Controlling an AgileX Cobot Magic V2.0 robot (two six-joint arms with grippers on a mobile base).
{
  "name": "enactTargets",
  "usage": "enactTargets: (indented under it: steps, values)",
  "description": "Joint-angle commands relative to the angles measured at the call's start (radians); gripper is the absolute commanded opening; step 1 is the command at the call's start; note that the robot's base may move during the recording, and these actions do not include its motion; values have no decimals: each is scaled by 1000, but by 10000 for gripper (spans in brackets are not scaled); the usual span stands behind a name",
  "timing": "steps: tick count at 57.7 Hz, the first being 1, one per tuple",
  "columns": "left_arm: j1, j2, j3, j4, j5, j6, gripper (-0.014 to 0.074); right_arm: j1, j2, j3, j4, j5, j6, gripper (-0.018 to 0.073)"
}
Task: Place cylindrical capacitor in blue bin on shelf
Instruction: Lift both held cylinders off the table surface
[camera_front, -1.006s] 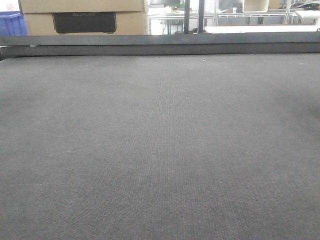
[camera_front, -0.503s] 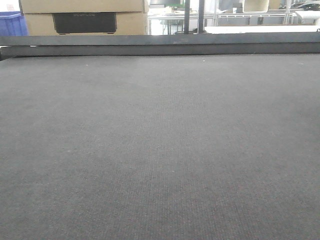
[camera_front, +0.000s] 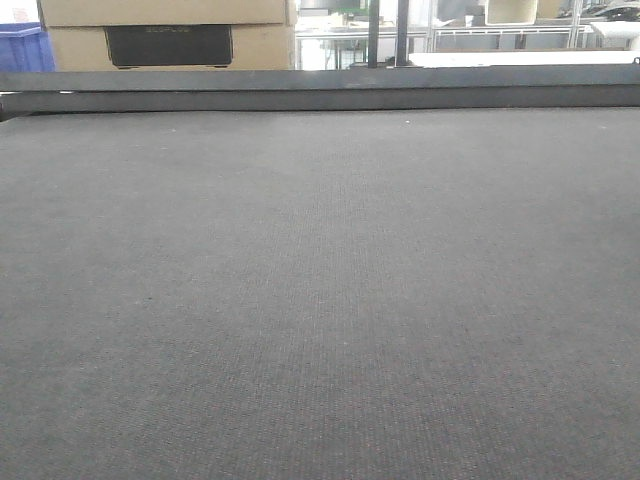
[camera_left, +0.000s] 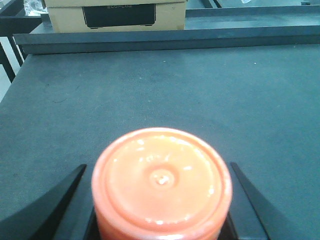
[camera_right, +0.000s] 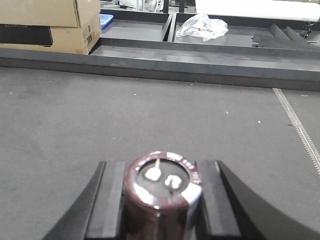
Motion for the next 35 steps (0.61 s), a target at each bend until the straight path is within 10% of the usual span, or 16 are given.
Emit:
enactTargets:
  steps: [1, 35]
  values:
    - [-7, -5, -4, 1, -18, 0, -111, 2, -5, 3, 1, -23, -2, -162]
    - [-7, -5, -4, 1, -19, 0, -111, 2, -5, 3, 1, -23, -2, -162]
